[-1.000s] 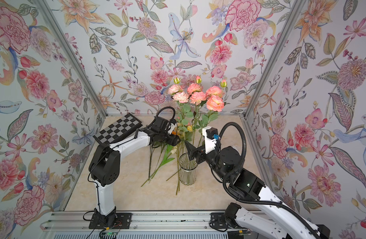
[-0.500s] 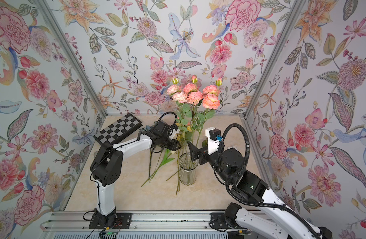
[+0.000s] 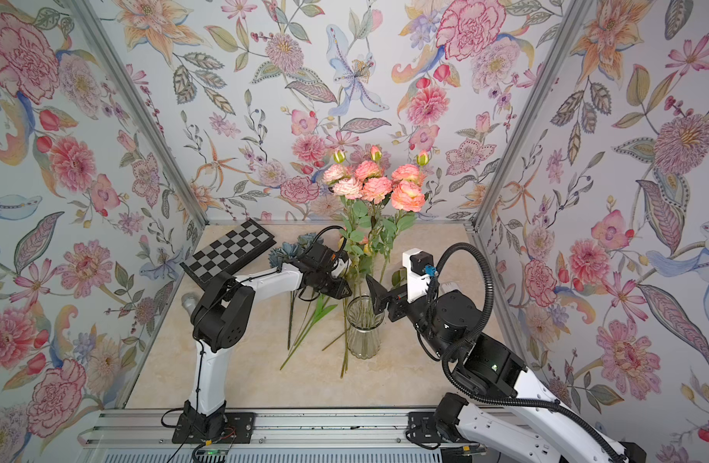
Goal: Place the pink flowers into the vase
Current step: Pick up the flower at the center of the board.
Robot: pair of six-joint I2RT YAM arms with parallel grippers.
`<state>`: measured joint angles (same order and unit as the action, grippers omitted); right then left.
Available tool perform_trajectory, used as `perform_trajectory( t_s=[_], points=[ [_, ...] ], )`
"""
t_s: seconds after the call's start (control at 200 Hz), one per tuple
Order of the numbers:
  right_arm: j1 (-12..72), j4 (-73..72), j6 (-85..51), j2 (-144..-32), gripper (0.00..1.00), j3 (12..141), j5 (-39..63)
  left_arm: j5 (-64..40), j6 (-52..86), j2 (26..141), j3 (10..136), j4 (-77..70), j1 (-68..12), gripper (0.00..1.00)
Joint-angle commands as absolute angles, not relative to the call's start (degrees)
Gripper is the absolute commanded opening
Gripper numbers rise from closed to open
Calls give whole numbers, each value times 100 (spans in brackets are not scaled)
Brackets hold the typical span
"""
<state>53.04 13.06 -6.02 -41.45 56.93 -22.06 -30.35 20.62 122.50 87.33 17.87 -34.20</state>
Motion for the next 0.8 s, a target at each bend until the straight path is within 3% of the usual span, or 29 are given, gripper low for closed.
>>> perform_trajectory(
  t_s=[0.0, 0.555, 0.796],
  points=[
    [5351, 1347, -556, -4113, 100, 5845, -2351, -3195, 2091, 12448, 8956, 1745, -3489, 33],
    [5359, 1345, -505, -3910, 100, 5749, -2434, -3174, 2136, 12902, 9474, 2065, -3524, 35],
    [5353, 1353, -419, -3902, 100, 5766, -2500, -3138, 2153, 12955, 9526, 2111, -3533, 22]
  ],
)
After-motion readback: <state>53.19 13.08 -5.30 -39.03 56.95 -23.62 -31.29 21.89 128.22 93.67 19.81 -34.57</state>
